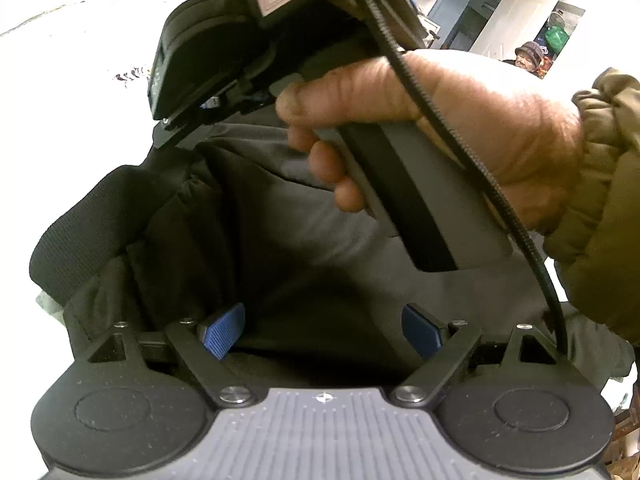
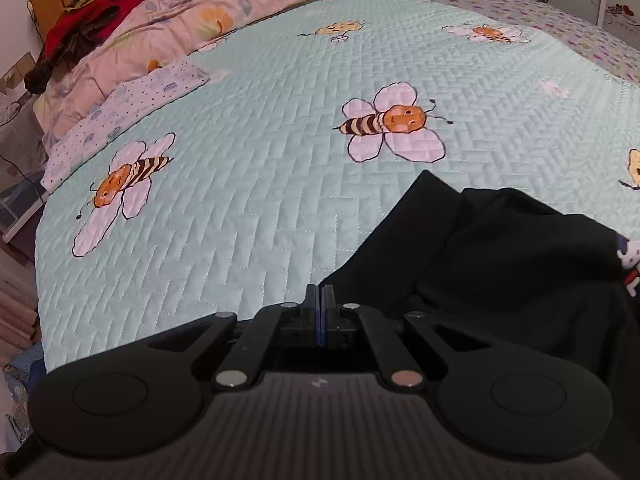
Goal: Fold clothes
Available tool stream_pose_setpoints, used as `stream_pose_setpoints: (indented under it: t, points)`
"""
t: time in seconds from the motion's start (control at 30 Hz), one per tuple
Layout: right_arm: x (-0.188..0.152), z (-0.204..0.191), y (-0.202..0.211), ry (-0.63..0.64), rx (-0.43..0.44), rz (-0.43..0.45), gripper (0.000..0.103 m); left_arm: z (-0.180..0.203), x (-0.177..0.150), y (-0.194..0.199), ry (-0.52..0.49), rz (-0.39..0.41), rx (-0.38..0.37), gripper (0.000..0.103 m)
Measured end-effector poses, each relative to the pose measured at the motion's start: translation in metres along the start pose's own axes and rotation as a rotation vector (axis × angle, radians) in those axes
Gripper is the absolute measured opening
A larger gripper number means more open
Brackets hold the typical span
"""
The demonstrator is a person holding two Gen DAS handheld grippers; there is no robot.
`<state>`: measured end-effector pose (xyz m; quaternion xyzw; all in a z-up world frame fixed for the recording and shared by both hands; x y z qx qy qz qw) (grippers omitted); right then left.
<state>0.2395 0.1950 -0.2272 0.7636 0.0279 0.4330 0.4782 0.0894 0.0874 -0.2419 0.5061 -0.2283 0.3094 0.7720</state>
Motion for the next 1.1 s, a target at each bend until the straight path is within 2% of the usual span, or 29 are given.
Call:
stream_pose_setpoints:
  t: [0.13,0.17,0.2,0.27,0.33,0.4,0.47,0.53,0.6,0.67,0.73,0.8,0.87,1.0,1.03,1.1]
  points:
    - [-0.007,0.002,-0.009,0.004,0.02,-0.039,0.002,0.002,-0.001,-0.002,-0.008,-0.002,0.005,0.087]
    - [-0.007,0.002,-0.009,0.001,0.037,-0.038,0.007,0.002,-0.001,-0.001,-0.004,-0.001,0.002,0.088]
    - [-0.006,0.001,-0.005,-0.019,0.071,-0.028,0.019,0.001,-0.001,0.0,0.0,-0.001,-0.001,0.089]
    - [-0.001,-0.003,0.007,-0.065,0.162,0.011,0.031,0.001,-0.001,0.001,0.008,0.001,-0.007,0.089]
    - [0.007,-0.006,0.03,-0.076,0.228,0.084,0.031,0.001,0.0,0.005,0.033,0.004,-0.025,0.089]
    - [0.013,-0.002,0.057,-0.084,0.23,0.157,0.031,0.0,0.004,0.01,0.06,0.02,-0.048,0.089]
    - [0.012,0.013,0.085,-0.119,0.199,0.221,0.031,0.0,0.009,0.016,0.062,0.047,-0.06,0.089]
    - [0.002,0.036,0.111,-0.17,0.132,0.27,0.031,0.003,0.017,0.021,0.03,0.086,-0.057,0.089]
    - [-0.02,0.066,0.134,-0.235,0.011,0.291,0.031,0.006,0.029,0.029,-0.003,0.127,-0.066,0.089]
    - [-0.05,0.09,0.15,-0.292,-0.108,0.274,0.032,0.005,0.044,0.041,-0.026,0.172,-0.071,0.091]
    - [-0.082,0.108,0.161,-0.334,-0.185,0.249,0.032,-0.001,0.061,0.036,-0.048,0.197,-0.03,0.101]
    - [-0.104,0.12,0.165,-0.372,-0.229,0.23,0.032,-0.011,0.074,0.022,-0.065,0.198,0.045,0.101]
    - [-0.117,0.131,0.168,-0.417,-0.255,0.234,0.032,-0.029,0.075,0.006,-0.059,0.15,0.14,0.097]
    - [-0.11,0.149,0.17,-0.474,-0.219,0.304,0.033,-0.038,0.066,-0.004,-0.09,0.112,0.188,0.096]
    - [-0.107,0.155,0.165,-0.477,-0.201,0.304,0.034,-0.041,0.064,-0.006,-0.098,0.102,0.2,0.096]
    - [-0.106,0.176,0.146,-0.483,-0.175,0.246,0.035,-0.046,0.06,-0.011,-0.113,0.083,0.225,0.097]
Point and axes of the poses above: each gripper's, at about its wrist camera, not at the fingertips, and y roughly against the way its jaws point, z to its right, x to its top, the point moved 10 cm from there along -y, roughly the way its jaws point, and after that the axes turned 3 degrees about z, right-handed, at the moved point
